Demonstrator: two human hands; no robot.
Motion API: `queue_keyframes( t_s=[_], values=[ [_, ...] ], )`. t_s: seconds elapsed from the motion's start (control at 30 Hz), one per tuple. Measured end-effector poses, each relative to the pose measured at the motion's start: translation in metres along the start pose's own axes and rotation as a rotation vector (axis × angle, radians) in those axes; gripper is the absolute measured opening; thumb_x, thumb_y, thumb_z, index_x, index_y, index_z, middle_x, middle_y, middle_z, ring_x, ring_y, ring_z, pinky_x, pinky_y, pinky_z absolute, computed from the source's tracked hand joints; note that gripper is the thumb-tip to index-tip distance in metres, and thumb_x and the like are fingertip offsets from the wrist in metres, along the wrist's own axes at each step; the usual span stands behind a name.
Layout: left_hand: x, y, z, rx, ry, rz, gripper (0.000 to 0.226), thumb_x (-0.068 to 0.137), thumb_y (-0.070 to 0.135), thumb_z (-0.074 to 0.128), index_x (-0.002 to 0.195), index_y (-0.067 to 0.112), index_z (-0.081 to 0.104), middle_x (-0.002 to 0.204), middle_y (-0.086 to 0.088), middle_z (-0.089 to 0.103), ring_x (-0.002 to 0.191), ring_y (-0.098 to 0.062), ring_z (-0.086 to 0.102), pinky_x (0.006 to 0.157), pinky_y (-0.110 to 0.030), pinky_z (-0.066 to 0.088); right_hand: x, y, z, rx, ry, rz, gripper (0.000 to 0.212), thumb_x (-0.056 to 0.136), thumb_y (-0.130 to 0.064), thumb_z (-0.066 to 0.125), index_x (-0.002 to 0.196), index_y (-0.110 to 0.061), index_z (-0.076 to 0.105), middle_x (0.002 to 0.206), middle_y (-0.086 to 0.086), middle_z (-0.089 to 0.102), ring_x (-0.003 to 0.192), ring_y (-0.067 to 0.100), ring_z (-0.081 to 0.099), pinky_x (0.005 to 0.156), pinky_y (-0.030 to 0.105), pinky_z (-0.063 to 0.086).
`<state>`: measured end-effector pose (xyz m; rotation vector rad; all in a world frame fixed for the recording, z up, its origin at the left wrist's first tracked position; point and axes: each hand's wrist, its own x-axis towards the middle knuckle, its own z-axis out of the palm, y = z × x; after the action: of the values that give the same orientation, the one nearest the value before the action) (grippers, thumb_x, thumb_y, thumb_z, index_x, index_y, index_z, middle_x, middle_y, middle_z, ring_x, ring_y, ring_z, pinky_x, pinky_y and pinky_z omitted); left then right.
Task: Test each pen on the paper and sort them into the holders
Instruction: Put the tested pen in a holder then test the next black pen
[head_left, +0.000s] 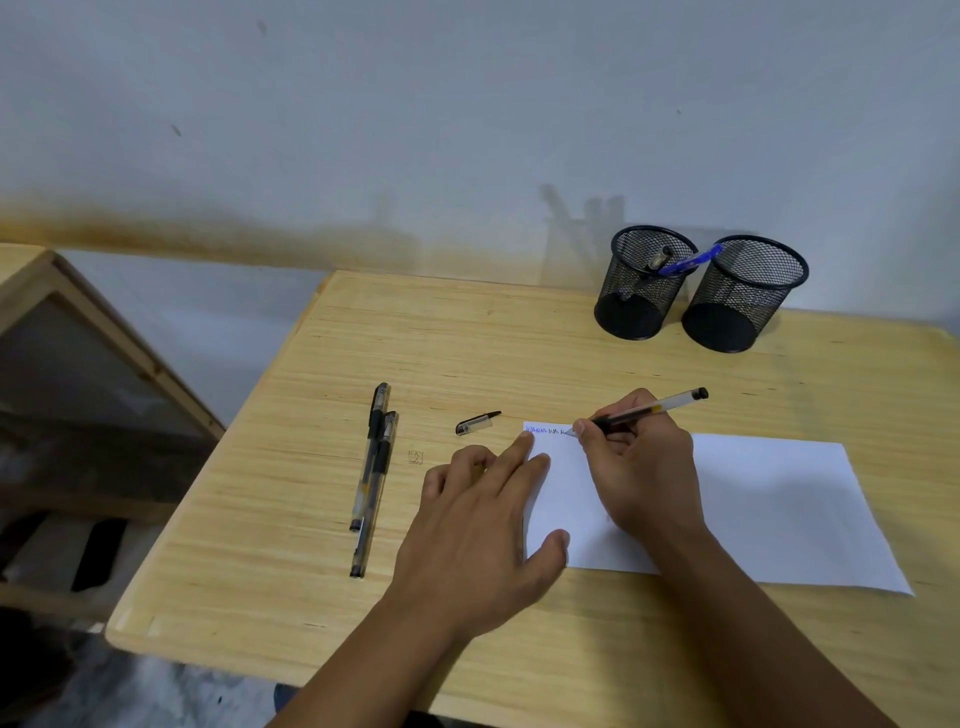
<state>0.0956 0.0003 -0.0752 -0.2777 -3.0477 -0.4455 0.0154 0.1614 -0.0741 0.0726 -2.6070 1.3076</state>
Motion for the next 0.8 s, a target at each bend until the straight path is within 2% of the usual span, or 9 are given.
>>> queue_keyframes(
  t_s=[0.13, 0.3, 0.47, 0.63, 0.8],
  values=[
    [0.0003, 0.0002, 0.0002, 0.000, -0.001, 0.000, 0.065, 0.086, 0.063, 0.035, 0.145, 0.037, 0.026, 0.160, 0.017, 0.014, 0.130, -0.012, 0.021, 0.103, -0.037, 0.025, 0.0004, 0.0000, 0.0000, 0.019, 0.015, 0.009, 0.014, 0.087, -0.018, 0.074, 0.088, -0.014, 0.061, 0.068, -0.018, 0.061, 0.067, 0.000, 0.065, 0.065, 0.018, 0.053],
    [0.0002, -0.0005, 0.0006, 0.000, -0.002, 0.001, 0.065, 0.086, 0.063, 0.035, 0.144, 0.037, 0.026, 0.161, 0.017, 0.013, 0.129, -0.012, 0.021, 0.103, -0.037, 0.026, 0.0001, 0.0004, 0.0006, 0.025, 0.004, 0.015, 0.014, 0.087, -0.018, 0.073, 0.088, -0.012, 0.060, 0.068, -0.016, 0.064, 0.067, 0.003, 0.067, 0.065, 0.021, 0.054],
    [0.0002, -0.0002, 0.0003, -0.003, -0.002, 0.001, 0.064, 0.086, 0.063, 0.035, 0.144, 0.037, 0.027, 0.161, 0.016, 0.015, 0.129, -0.013, 0.022, 0.102, -0.037, 0.026, 0.0009, 0.0001, 0.0009, 0.023, 0.004, 0.017, 0.014, 0.088, -0.018, 0.073, 0.089, -0.012, 0.061, 0.068, -0.018, 0.062, 0.066, 0.000, 0.065, 0.064, 0.016, 0.051],
    [0.0000, 0.0000, -0.0002, -0.001, -0.005, 0.004, 0.064, 0.086, 0.063, 0.034, 0.144, 0.037, 0.026, 0.161, 0.016, 0.013, 0.130, -0.013, 0.021, 0.103, -0.038, 0.026, 0.0008, -0.0006, 0.0001, 0.034, -0.003, 0.017, 0.014, 0.088, -0.017, 0.073, 0.089, -0.012, 0.060, 0.070, -0.014, 0.064, 0.069, 0.003, 0.067, 0.067, 0.021, 0.055],
    [0.0003, -0.0004, 0.0005, 0.005, -0.004, 0.000, 0.065, 0.086, 0.064, 0.033, 0.145, 0.037, 0.026, 0.161, 0.017, 0.013, 0.130, -0.012, 0.021, 0.103, -0.038, 0.025, 0.0009, -0.0017, -0.0003, 0.041, 0.008, 0.030, 0.014, 0.088, -0.016, 0.073, 0.089, -0.012, 0.060, 0.069, -0.014, 0.065, 0.068, 0.003, 0.067, 0.065, 0.020, 0.055]
  ],
)
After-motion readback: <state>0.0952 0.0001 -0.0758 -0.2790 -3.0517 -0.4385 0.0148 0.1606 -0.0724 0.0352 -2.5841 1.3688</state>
